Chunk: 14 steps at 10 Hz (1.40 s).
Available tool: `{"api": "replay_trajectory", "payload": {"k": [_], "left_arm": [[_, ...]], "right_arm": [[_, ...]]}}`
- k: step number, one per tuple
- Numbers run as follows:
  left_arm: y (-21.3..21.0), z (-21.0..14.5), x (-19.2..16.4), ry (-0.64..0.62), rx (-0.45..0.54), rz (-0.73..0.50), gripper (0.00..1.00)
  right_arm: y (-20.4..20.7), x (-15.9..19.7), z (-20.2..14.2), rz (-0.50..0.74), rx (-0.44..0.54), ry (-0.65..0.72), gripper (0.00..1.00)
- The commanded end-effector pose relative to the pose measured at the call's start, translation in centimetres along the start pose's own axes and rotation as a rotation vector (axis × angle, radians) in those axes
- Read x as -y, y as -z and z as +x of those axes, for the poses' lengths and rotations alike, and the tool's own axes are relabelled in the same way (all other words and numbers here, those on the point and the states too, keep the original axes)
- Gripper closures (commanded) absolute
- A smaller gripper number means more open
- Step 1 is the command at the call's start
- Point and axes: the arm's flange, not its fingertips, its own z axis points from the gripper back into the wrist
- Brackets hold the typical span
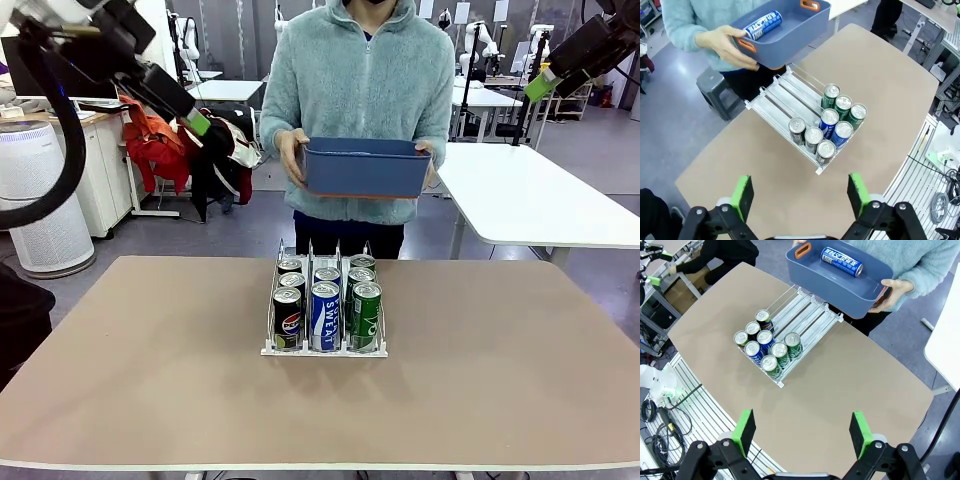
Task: Fill the beverage cans into the dispenser.
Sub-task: Pick up the Ionic drink handed by the human.
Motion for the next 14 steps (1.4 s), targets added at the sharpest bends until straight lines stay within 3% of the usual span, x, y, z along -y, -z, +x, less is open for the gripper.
{"api": "replay_trajectory", "payload": {"k": [1, 2, 3, 14], "left_arm": [[-0.5, 0.3, -0.3, 0.009, -0.033, 0.017, 0.0], [0.7, -0.3, 0.5, 0.008, -0.01, -0.007, 0.0], [-0.7, 0.4, 0.0, 0.011, 0.0, 0.007, 0.0], [-0.7, 0.4, 0.0, 0.011, 0.0, 0.007, 0.0]], "right_arm": [[0.0, -0.1, 0.1, 0.0, -0.001, 0.001, 0.0], [0.0, -0.1, 0.1, 0.0, -0.001, 0.001, 0.0], [0.0, -0.1, 0.1, 0.0, -0.001, 0.001, 0.0], [0.0, -0.1, 0.1, 0.0, -0.001, 0.001, 0.0]]}}
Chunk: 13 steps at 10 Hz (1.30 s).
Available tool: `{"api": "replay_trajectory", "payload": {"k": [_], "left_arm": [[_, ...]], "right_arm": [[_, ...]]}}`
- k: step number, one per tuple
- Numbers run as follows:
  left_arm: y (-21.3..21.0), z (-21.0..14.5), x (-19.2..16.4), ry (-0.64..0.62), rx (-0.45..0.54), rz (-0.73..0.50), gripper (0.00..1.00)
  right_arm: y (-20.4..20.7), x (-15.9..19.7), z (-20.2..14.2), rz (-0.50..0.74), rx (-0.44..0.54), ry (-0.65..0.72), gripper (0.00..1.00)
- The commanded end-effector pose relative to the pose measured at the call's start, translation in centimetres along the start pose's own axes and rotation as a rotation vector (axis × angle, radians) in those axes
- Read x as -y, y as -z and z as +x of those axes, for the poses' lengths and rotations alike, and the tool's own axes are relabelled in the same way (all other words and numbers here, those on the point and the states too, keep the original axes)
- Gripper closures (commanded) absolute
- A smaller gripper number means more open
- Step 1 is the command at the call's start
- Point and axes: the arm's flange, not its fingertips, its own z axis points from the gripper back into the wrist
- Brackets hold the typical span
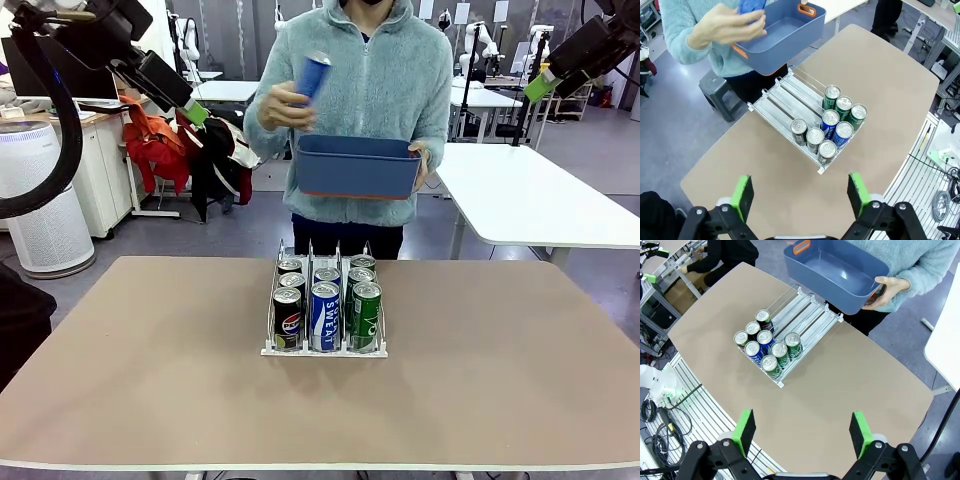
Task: Fill the beverage cans into the dispenser.
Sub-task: Pick up the Ionic drink handed by the human.
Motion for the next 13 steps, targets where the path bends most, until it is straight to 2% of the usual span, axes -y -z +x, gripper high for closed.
{"api": "replay_trajectory", "payload": {"k": [1, 13], "left_arm": [[-0.07, -0.12, -0.23, -0.005, 0.002, 0.0, 0.0], [0.0, 0.0, 0.0, 0.0, 0.0, 0.0, 0.0]], "right_arm": [[0.05, -0.09, 0.05, 0.0, -0.001, 0.001, 0.0], [0.05, -0.09, 0.05, 0.0, -0.001, 0.001, 0.0]]}}
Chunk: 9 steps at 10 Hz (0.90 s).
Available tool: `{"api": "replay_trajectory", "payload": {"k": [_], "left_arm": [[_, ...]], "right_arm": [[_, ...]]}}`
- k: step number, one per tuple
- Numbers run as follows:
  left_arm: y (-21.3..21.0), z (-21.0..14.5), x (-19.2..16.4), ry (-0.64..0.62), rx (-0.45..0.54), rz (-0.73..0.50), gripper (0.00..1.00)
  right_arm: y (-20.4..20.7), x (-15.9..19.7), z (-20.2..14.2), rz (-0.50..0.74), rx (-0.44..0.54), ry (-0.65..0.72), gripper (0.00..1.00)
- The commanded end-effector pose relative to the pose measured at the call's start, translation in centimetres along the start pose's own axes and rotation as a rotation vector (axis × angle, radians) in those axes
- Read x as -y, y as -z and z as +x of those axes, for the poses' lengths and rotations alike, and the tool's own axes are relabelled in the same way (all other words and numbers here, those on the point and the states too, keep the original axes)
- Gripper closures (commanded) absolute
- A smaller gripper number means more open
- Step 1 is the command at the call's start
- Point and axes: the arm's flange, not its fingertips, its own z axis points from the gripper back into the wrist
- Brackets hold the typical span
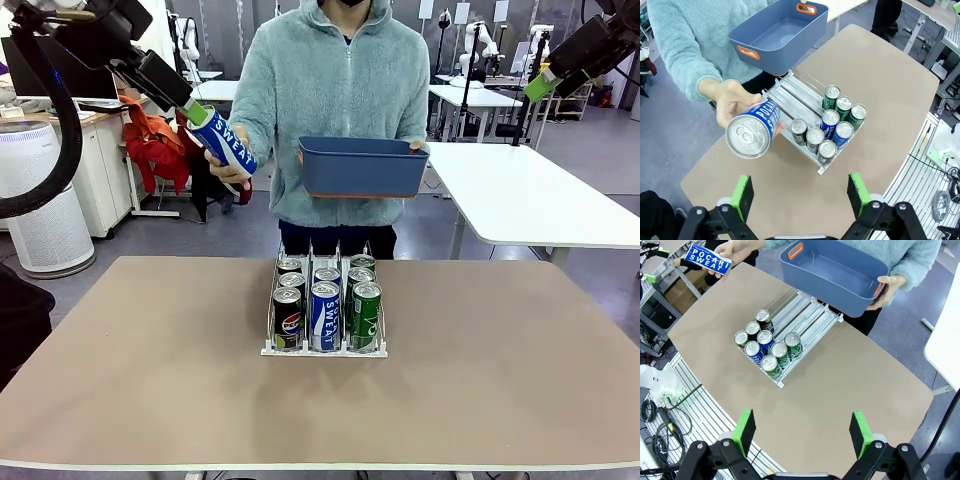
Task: Fill the beverage cans into the dispenser.
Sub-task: Pick up the Ionic drink handed by the human.
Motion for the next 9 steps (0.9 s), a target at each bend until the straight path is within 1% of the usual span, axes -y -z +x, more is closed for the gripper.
{"api": "replay_trajectory", "payload": {"k": [1, 2, 3, 4, 5, 6, 7, 9], "left_arm": [[-1.3, -0.2, 0.2, 0.026, 0.01, -0.007, 0.0], [-1.1, 0.2, -0.1, 0.027, 0.018, 0.034, 0.0], [-1.3, 0.4, -0.4, 0.056, 0.028, 0.062, 0.0], [-1.2, 0.4, -0.9, 0.077, 0.013, 0.071, 0.0], [0.1, 0.5, -1.6, 0.073, 0.014, 0.084, 0.0], [0.7, 0.3, -2.1, 0.093, 0.018, 0.109, 0.0], [1.0, 0.0, -2.5, 0.107, 0.027, 0.109, 0.0], [2.8, -0.1, -3.5, 0.115, 0.063, 0.122, 0.0]], "right_arm": [[0.0, -0.1, 0.1, 0.0, -0.001, 0.001, 0.0], [0.0, -0.1, 0.1, 0.0, -0.001, 0.001, 0.0], [0.0, -0.1, 0.1, 0.0, -0.001, 0.001, 0.0], [0.0, -0.1, 0.1, 0.0, -0.001, 0.001, 0.0], [0.0, -0.1, 0.1, 0.0, -0.001, 0.001, 0.0], [0.0, -0.1, 0.1, 0.0, -0.001, 0.001, 0.0], [0.0, -0.1, 0.1, 0.0, -0.001, 0.001, 0.0], [0.0, -0.1, 0.1, 0.0, -0.001, 0.001, 0.0]]}}
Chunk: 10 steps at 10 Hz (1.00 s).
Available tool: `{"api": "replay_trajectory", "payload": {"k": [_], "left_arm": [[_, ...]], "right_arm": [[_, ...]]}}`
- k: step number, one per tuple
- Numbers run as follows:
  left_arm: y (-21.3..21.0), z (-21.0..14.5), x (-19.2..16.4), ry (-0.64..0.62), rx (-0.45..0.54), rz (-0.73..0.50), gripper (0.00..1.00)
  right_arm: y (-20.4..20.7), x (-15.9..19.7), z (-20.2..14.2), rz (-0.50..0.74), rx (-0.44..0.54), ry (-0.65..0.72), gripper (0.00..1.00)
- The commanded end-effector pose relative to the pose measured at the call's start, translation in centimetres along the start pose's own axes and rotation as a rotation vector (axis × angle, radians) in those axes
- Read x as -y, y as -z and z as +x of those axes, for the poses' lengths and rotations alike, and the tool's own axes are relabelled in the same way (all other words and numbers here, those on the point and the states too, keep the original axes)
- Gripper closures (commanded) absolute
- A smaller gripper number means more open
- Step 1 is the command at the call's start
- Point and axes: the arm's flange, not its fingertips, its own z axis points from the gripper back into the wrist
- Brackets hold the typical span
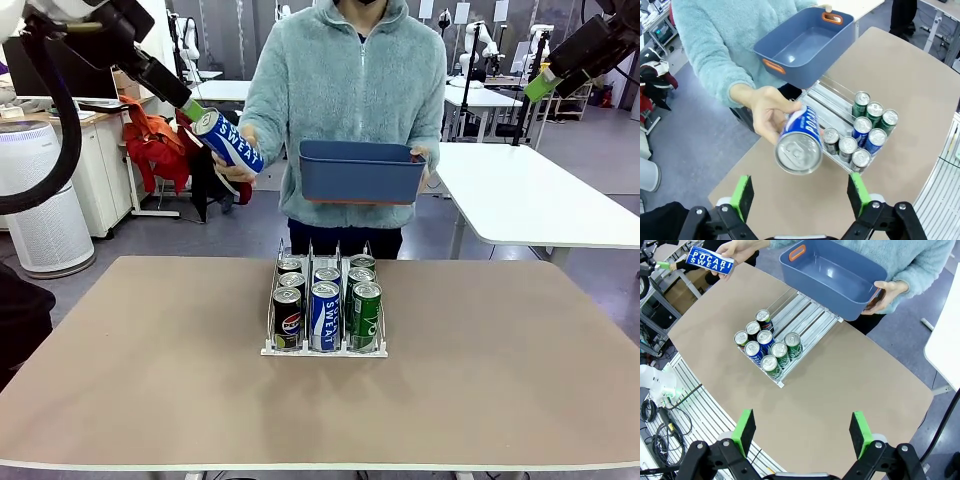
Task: Fill the beverage cans into the dispenser.
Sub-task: Pick up the Ionic drink handed by the human.
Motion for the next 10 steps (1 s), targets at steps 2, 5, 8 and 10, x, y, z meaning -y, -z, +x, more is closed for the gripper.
{"api": "replay_trajectory", "payload": {"k": [2, 5, 8, 10], "left_arm": [[2.2, -0.9, -0.8, 0.025, 0.039, -0.021, 0.0], [3.8, -0.7, -1.1, 0.01, 0.078, -0.04, 0.0], [2.8, -0.2, -0.5, -0.002, 0.016, -0.006, 0.0], [3.9, 0.0, -0.5, -0.045, 0.051, -0.046, 0.0]], "right_arm": [[0.1, -0.1, 0.1, 0.0, -0.001, 0.001, 0.0], [0.1, -0.1, 0.1, 0.0, -0.001, 0.001, 0.0], [0.1, -0.1, 0.1, 0.0, -0.001, 0.001, 0.0], [0.1, -0.1, 0.1, 0.0, -0.001, 0.001, 0.0]]}}
